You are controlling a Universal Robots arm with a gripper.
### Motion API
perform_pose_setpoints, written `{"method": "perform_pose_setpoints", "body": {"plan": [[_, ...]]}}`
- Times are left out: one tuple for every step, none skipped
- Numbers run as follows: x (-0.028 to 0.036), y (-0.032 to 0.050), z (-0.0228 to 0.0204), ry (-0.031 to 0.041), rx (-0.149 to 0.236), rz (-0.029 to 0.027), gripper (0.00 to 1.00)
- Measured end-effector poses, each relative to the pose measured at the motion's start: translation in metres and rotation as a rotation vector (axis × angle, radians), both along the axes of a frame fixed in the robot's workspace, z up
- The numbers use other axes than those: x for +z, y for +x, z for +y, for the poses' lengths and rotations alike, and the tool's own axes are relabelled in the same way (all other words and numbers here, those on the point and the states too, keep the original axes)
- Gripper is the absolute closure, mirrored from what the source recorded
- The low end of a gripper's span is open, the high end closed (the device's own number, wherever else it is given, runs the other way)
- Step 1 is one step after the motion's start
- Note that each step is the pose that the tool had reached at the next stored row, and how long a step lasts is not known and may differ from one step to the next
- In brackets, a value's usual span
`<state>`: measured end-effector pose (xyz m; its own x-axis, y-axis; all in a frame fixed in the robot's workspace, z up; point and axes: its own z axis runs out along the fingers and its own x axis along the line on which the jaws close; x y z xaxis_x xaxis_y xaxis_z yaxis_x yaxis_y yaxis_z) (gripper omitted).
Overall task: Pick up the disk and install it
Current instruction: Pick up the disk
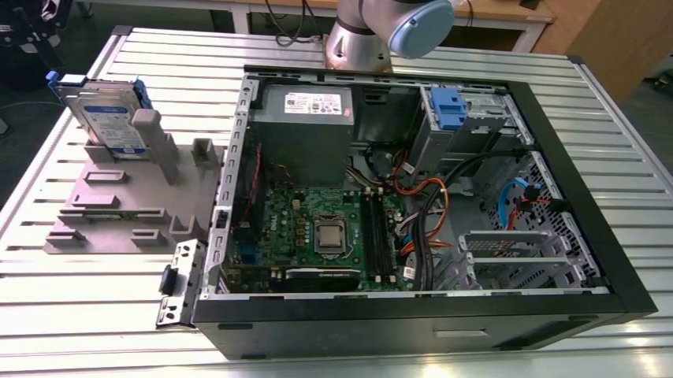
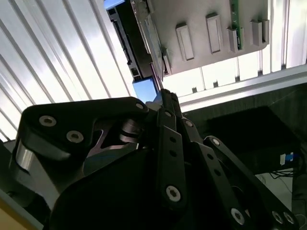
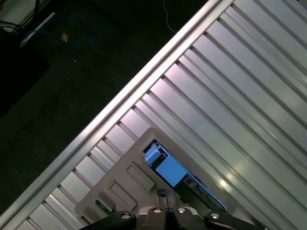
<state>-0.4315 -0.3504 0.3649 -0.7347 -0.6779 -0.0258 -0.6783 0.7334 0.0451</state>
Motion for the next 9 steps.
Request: {"method": "perform_pose_setpoints", "body": {"plan": [[0.0000, 0.0000, 0.0000, 0.0000, 0.014, 0.0000, 0.89], [0.0000, 0.0000, 0.0000, 0.0000, 0.030, 0.0000, 0.89], [-0.0001, 0.0000, 0.0000, 0.0000, 0.047, 0.0000, 0.89], [-0.0001, 0.0000, 0.0000, 0.0000, 0.067, 0.0000, 0.89], [-0.0002, 0.0000, 0.0000, 0.0000, 0.085, 0.0000, 0.89], [-0.0003, 0.0000, 0.0000, 0.0000, 0.103, 0.0000, 0.89], [-0.0002, 0.0000, 0.0000, 0.0000, 0.120, 0.0001, 0.89], [-0.0002, 0.0000, 0.0000, -0.0001, 0.134, 0.0001, 0.89], [-0.0003, 0.0001, 0.0003, 0.0000, 0.140, -0.0003, 0.89]]}}
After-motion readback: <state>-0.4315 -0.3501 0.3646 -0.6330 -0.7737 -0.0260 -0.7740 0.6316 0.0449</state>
